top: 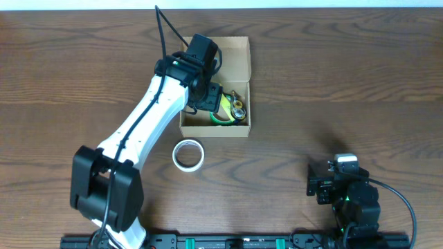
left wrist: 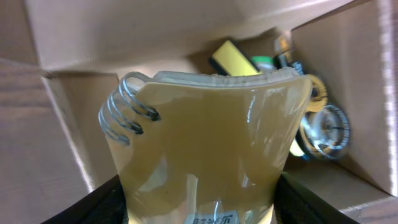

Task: Pack container
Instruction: 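Carry the sticky-note pad into the box and release it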

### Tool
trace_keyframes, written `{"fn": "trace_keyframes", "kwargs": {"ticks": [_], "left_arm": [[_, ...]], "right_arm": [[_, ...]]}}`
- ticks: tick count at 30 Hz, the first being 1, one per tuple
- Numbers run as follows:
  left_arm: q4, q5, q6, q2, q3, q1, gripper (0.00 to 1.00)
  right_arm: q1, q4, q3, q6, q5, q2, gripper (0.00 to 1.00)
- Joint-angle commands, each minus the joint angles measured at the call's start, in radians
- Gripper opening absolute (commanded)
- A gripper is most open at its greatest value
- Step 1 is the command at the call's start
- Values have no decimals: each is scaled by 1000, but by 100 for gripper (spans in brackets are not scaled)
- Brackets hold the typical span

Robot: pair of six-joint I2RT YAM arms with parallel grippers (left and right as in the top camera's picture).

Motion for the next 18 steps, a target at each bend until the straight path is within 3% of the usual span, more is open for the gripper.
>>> {"fn": "trace_keyframes", "kwargs": {"ticks": [1,15,18], "left_arm": [[-1,18,-72,26,2,2,66],[118,18,-124,56,-121,3,72],[119,18,-124,56,-121,3,85]], "right_arm": [[-2,-1,-2,-16,-4,-6,99],[-2,-1,-2,-16,-4,-5,99],[-2,-1,-2,-16,-4,-5,99]]}}
